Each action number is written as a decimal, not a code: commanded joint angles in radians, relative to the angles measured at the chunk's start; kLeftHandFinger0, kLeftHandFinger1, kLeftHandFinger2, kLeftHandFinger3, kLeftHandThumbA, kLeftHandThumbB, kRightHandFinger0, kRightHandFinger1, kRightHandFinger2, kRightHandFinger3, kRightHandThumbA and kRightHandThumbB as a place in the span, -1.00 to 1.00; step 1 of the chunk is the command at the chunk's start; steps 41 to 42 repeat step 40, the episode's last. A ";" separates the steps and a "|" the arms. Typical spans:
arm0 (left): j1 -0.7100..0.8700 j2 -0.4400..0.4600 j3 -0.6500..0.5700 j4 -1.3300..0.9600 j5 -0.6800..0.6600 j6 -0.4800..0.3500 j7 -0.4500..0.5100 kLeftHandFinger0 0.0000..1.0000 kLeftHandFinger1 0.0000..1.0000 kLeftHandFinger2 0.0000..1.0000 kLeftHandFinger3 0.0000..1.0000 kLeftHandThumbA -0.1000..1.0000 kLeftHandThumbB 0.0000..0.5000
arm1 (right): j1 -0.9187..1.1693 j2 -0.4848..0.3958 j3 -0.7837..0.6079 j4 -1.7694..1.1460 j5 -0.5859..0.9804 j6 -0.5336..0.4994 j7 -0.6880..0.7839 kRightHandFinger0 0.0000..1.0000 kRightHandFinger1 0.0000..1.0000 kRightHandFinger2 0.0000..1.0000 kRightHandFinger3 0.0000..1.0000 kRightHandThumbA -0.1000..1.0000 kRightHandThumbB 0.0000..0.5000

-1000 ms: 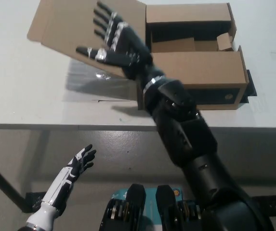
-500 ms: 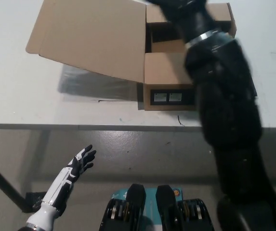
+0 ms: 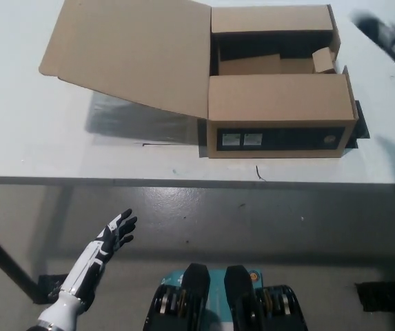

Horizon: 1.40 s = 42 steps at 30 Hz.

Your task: A small storage box is placed at the center of the table and the robot uses its right hand to slide under its lid and push it upwards to open it

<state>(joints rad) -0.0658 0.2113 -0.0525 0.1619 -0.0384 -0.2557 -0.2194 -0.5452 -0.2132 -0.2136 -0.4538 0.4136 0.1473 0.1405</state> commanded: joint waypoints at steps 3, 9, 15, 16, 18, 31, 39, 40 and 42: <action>-0.019 0.012 0.007 -0.014 -0.034 -0.054 -0.025 1.00 1.00 1.00 1.00 1.00 0.30 | 0.333 -0.105 -0.123 -0.324 -0.011 -0.168 0.040 1.00 1.00 1.00 1.00 1.00 0.56; -0.011 0.004 0.017 -0.022 -0.039 -0.087 -0.018 1.00 1.00 1.00 1.00 1.00 0.26 | 0.515 -0.010 -0.045 -0.224 -0.119 -0.289 0.048 1.00 1.00 1.00 1.00 1.00 0.38; -0.007 -0.018 0.032 -0.025 -0.045 -0.103 0.004 1.00 1.00 1.00 1.00 1.00 0.44 | 0.595 0.054 0.064 -0.003 -0.099 -0.348 0.096 1.00 1.00 1.00 1.00 1.00 0.43; -0.005 -0.023 0.036 -0.025 -0.045 -0.108 0.010 1.00 1.00 1.00 1.00 1.00 0.45 | 0.599 0.062 0.085 0.055 -0.076 -0.353 0.115 1.00 1.00 1.00 1.00 1.00 0.37; -0.007 -0.033 0.041 -0.024 -0.043 -0.112 0.017 1.00 1.00 1.00 1.00 1.00 0.49 | 0.593 0.072 0.107 0.143 -0.076 -0.382 0.121 1.00 1.00 1.00 1.00 1.00 0.28; 0.003 -0.057 0.067 -0.017 -0.021 -0.159 0.031 1.00 1.00 1.00 1.00 1.00 0.41 | 0.561 0.120 0.188 0.498 -0.172 -0.424 0.095 1.00 1.00 1.00 1.00 1.00 0.29; 0.036 -0.066 0.063 -0.036 -0.021 -0.152 0.024 1.00 1.00 1.00 1.00 1.00 0.38 | 0.626 0.119 0.210 0.487 -0.135 -0.433 0.128 1.00 1.00 1.00 1.00 1.00 0.00; 0.036 -0.066 0.064 -0.039 -0.026 -0.148 0.022 1.00 1.00 1.00 1.00 1.00 0.39 | 0.628 0.119 0.211 0.488 -0.134 -0.437 0.130 1.00 1.00 1.00 1.00 1.00 -0.02; 0.036 -0.066 0.064 -0.039 -0.026 -0.148 0.022 1.00 1.00 1.00 1.00 1.00 0.39 | 0.628 0.119 0.211 0.488 -0.134 -0.437 0.130 1.00 1.00 1.00 1.00 1.00 -0.02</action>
